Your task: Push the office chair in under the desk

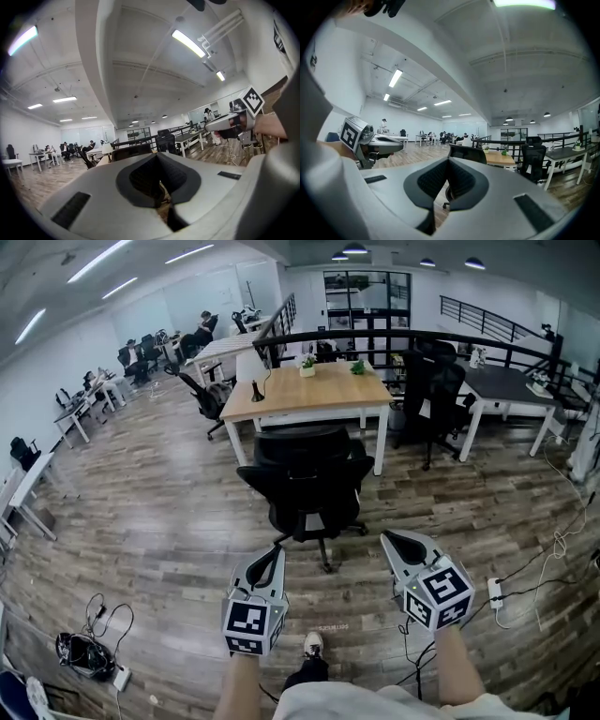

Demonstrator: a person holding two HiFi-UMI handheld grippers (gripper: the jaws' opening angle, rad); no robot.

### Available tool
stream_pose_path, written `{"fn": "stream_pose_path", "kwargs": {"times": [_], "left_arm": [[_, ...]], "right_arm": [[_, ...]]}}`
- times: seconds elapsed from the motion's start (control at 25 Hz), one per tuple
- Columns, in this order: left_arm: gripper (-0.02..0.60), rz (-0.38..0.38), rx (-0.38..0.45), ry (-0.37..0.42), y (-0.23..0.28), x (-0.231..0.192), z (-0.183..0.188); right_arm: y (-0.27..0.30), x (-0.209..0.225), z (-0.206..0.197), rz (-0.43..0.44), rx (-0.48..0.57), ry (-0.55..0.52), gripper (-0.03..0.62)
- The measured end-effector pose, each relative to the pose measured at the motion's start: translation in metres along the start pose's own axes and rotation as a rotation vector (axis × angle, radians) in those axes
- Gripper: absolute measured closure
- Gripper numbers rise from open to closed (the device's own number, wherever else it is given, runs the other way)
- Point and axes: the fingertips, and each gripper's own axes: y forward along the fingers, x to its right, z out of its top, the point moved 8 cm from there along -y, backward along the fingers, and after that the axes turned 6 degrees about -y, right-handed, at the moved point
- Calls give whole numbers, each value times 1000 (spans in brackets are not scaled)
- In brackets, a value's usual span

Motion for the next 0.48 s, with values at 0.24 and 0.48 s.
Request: {"fn": "stream_pose_path", "kwargs": {"times": [0.24,0.48], "left_arm": [[571,-15,6,-1,34,-17,-6],[571,-9,13,-3,80,-55,-11]], "right_arm": [[30,18,-3,-4,1,2,588],[74,43,-3,-30,13,-11,586]]}}
